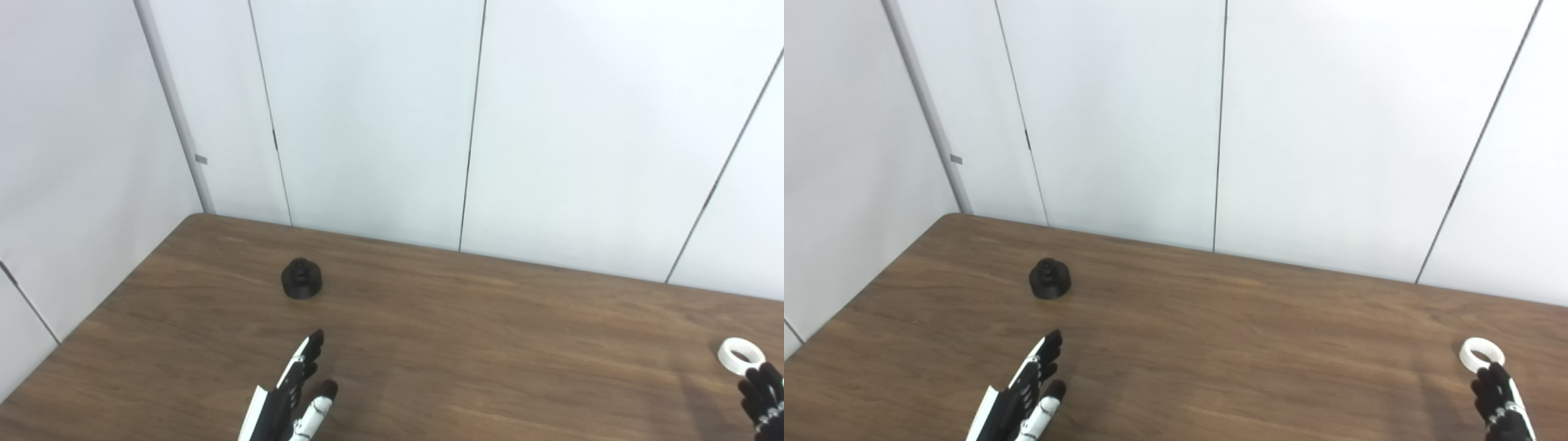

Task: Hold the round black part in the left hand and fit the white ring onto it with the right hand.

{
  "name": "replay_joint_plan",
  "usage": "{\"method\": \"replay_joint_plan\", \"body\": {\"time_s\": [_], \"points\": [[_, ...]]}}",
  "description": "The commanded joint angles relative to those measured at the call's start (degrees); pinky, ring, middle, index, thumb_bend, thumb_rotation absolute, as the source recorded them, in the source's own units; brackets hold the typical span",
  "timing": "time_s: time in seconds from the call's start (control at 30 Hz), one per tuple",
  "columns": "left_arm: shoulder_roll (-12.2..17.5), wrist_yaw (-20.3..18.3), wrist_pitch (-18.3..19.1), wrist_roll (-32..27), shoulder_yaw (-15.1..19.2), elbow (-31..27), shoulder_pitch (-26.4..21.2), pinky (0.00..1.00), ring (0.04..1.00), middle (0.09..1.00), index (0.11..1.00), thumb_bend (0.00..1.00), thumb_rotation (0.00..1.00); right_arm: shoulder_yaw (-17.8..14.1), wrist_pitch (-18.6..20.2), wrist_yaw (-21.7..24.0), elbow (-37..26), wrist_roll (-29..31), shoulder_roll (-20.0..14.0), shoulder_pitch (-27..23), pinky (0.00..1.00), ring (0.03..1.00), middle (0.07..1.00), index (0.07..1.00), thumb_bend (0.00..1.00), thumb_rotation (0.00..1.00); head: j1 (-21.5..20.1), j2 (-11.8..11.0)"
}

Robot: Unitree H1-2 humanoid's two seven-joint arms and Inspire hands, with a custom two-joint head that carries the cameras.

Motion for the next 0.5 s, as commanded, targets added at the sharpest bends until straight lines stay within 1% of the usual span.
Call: {"method": "replay_joint_plan", "body": {"time_s": [0.0,0.1,0.17,0.27,0.3,0.33,0.4,0.47], "points": [[-3.44,1.03,2.20,1.89,-0.42,1.03,-0.18,0.94,0.968,0.970,0.963,0.57,0.70,0.96,-1.32,0.22,5.80,0.34,1.41,2.30,1.00,0.964,0.975,0.987,0.44,1.00,0.06,0.05],[-3.59,1.85,5.26,4.29,-0.33,-1.54,-0.01,0.94,0.973,0.964,0.955,0.57,0.67,1.00,-1.35,0.00,5.83,0.00,1.42,2.24,1.00,0.966,0.973,0.985,0.44,1.00,-0.04,0.26],[-3.40,2.08,7.65,5.15,0.02,-3.53,-0.28,0.95,0.963,0.955,0.955,0.61,0.66,1.04,-1.35,-0.06,5.79,-0.08,1.48,2.19,1.00,0.961,0.969,0.982,0.43,1.00,-0.15,0.30],[-2.59,1.62,9.53,3.10,0.90,-5.74,-1.21,0.97,0.960,0.948,0.953,0.66,0.56,1.02,-0.95,-0.27,5.53,-0.24,1.58,2.24,1.00,0.959,0.971,0.984,0.43,1.00,-0.35,0.64],[-2.42,1.85,9.95,3.16,1.25,-6.23,-1.59,0.97,0.963,0.947,0.949,0.68,0.53,1.03,-0.27,-0.30,5.24,-0.16,1.57,2.31,1.00,0.958,0.970,0.985,0.43,1.00,-0.35,0.64],[-2.09,2.16,10.42,3.98,1.59,-6.66,-2.01,0.97,0.960,0.943,0.941,0.70,0.50,1.05,-0.54,0.04,5.23,0.44,1.57,2.34,1.00,0.962,0.971,0.984,0.44,1.00,-0.50,0.79],[-1.45,2.60,12.31,5.72,2.30,-7.78,-2.92,0.93,0.944,0.939,0.942,0.73,0.46,1.09,-0.71,-0.07,5.03,0.22,1.61,2.44,1.00,0.968,0.974,0.987,0.43,1.00,-0.77,0.97],[-0.69,2.42,13.80,5.43,3.34,-8.80,-3.99,0.93,0.951,0.952,0.947,0.75,0.41,1.12,-0.88,-0.31,5.20,-0.33,1.60,2.44,1.00,0.961,0.971,0.985,0.43,1.00,-0.78,1.08]]}}
